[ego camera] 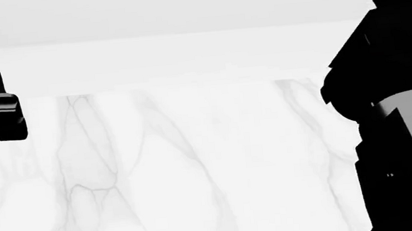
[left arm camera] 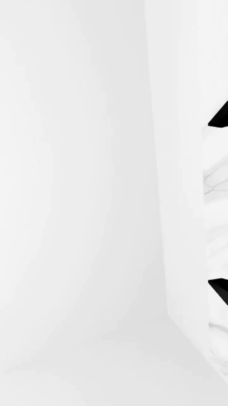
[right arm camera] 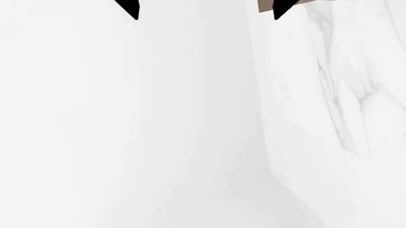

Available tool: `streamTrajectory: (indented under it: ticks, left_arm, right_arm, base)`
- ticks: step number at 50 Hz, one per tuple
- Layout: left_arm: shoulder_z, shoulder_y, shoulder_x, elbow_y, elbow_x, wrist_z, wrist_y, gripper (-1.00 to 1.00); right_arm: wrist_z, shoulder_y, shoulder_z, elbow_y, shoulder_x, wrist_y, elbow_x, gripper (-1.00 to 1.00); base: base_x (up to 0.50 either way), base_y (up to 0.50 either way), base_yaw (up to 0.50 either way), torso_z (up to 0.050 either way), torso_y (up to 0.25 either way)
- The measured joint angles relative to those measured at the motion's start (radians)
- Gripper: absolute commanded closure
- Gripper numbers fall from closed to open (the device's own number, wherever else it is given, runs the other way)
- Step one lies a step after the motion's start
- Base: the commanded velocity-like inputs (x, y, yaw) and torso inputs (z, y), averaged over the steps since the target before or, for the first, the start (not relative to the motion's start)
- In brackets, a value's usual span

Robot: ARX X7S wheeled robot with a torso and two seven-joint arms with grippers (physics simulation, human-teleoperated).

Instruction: Pick up the book on the left and place it on top of the shelf.

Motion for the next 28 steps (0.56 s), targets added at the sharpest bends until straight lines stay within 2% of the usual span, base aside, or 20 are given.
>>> streamTrajectory:
  ticks: [8,11,18,24,28]
  left_arm:
    - [0.001,0.001,-0.001,0.001,-0.002,-0.002,0.002,-1.00]
    - [0.001,0.001,-0.001,0.000,-0.003,-0.003,0.003,-1.00]
    - [0.002,0.001,0.000,0.001,-0.004,-0.005,0.006,-1.00]
    - [0.003,0.003,0.000,-0.002,-0.004,-0.006,0.015,-1.00]
    - [0.004,0.004,0.000,-0.002,-0.005,-0.007,0.018,-1.00]
  right_arm:
    - [0.000,0.010,-0.015,-0.010,-0.022,-0.060,0.007,-1.00]
    - [0.022,-0.009,0.011,-0.106,0.006,-0.048,0.028,-1.00]
    - [0.099,-0.150,0.200,-0.518,0.129,0.020,0.160,-1.00]
    - [0.166,-0.393,0.442,-0.940,0.225,0.022,0.347,-1.00]
    - [0.194,-0.532,0.563,-1.146,0.267,0.012,0.450,-1.00]
  base:
    - [0.00,0.00,0.00,0.000,0.000]
    - [0.00,0.00,0.00,0.000,0.000]
    - [0.00,0.00,0.00,0.000,0.000]
    - [0.00,0.00,0.00,0.000,0.000]
    - [0.00,0.00,0.00,0.000,0.000]
